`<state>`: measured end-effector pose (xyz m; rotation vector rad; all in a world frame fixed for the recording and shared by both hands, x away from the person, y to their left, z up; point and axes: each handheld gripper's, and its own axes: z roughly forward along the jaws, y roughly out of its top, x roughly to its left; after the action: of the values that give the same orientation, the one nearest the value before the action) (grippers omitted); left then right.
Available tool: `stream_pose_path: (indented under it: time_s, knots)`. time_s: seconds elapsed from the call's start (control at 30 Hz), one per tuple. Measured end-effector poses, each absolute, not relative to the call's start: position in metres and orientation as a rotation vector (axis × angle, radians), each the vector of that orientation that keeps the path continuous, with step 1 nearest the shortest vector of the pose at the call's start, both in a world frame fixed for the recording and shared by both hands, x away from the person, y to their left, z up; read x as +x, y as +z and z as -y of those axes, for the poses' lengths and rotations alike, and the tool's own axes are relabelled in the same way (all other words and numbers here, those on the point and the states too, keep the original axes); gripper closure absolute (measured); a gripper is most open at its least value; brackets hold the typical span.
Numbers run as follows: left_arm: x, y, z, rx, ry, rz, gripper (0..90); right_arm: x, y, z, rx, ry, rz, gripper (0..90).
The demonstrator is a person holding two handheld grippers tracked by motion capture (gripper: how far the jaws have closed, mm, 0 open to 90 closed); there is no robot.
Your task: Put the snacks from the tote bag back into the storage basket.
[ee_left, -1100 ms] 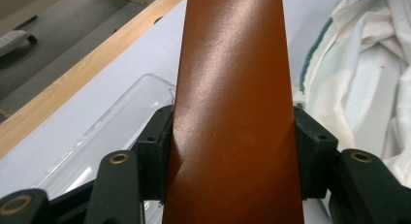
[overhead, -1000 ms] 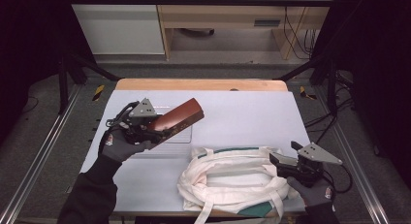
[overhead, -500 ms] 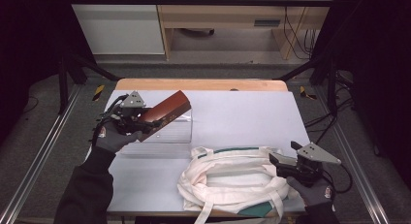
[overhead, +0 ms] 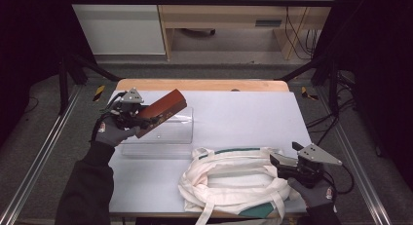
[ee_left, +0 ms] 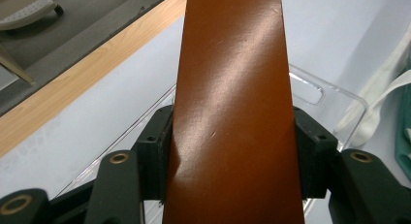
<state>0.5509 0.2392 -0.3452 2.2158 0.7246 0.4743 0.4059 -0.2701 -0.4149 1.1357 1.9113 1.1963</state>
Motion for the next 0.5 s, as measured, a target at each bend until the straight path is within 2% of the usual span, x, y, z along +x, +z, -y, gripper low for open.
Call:
stream_pose_path:
  time_s: [0.5]
  knots:
    - [0.564, -0.365, -0.239, 2.276, 0.438, -0.725, 42.8, 0.405, -0.415, 0.267, 1.116, 1.177, -1.928, 7.5]
